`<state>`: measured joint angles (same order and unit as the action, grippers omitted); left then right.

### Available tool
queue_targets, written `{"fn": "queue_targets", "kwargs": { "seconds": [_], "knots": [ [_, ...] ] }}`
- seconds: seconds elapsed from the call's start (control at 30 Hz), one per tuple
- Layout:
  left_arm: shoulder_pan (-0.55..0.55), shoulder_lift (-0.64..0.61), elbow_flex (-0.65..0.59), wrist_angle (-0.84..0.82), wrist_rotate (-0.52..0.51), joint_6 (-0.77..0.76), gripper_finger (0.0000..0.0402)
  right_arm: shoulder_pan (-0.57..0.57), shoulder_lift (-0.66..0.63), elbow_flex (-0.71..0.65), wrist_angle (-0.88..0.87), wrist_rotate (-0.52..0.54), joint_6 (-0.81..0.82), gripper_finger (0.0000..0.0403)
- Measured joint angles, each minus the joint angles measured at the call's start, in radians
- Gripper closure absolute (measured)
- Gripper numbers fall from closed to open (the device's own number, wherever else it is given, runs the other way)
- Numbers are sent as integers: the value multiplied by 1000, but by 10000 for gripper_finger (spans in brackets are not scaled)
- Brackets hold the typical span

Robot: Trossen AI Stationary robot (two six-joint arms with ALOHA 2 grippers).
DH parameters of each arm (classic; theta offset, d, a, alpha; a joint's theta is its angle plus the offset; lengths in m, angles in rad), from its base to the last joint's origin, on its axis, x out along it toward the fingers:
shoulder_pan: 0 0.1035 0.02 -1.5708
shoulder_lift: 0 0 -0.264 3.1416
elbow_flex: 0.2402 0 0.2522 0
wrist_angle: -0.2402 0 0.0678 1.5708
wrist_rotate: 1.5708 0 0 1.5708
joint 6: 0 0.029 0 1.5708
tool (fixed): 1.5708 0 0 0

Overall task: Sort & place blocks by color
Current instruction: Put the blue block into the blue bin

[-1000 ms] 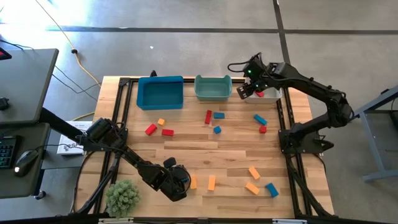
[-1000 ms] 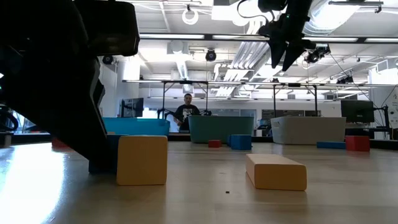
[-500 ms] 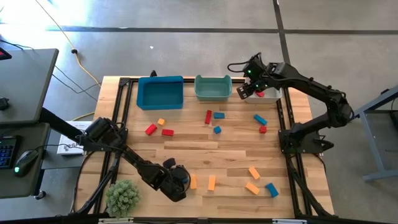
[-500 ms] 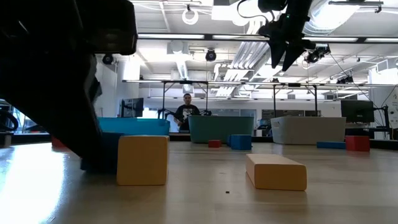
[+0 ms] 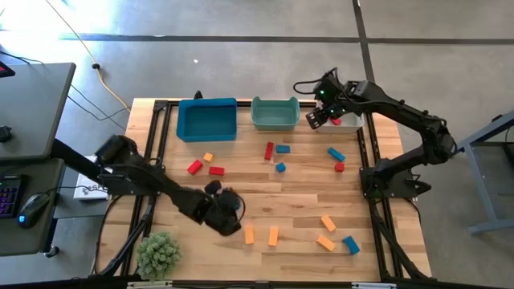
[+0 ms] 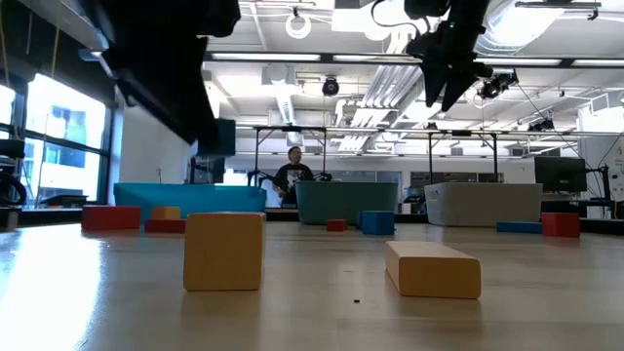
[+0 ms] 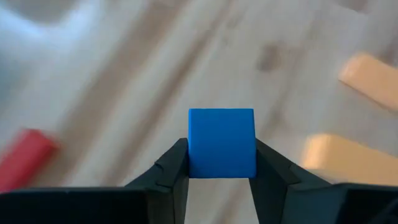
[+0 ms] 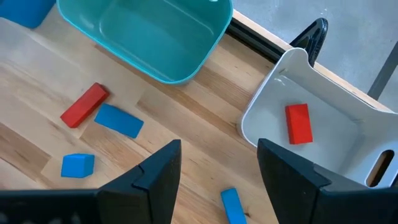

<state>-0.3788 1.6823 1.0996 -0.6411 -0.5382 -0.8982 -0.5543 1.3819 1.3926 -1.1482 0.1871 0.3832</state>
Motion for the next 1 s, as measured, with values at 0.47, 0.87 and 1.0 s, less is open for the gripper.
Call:
{"fn": "queue_targets", "kwargs": {
  "seconds": [0.47, 0.87, 1.0],
  "knots": [
    [451, -294, 1, -49, -43, 441, 297, -4, 1, -1, 45, 7, -51, 203],
    [940, -421, -1, 55, 132, 756, 297, -6, 1, -1, 148, 51, -52, 203],
    [1063, -416, -1, 87, 180, 785, 297, -16, 1, -1, 209, 78, -55, 203]
  ]
}}
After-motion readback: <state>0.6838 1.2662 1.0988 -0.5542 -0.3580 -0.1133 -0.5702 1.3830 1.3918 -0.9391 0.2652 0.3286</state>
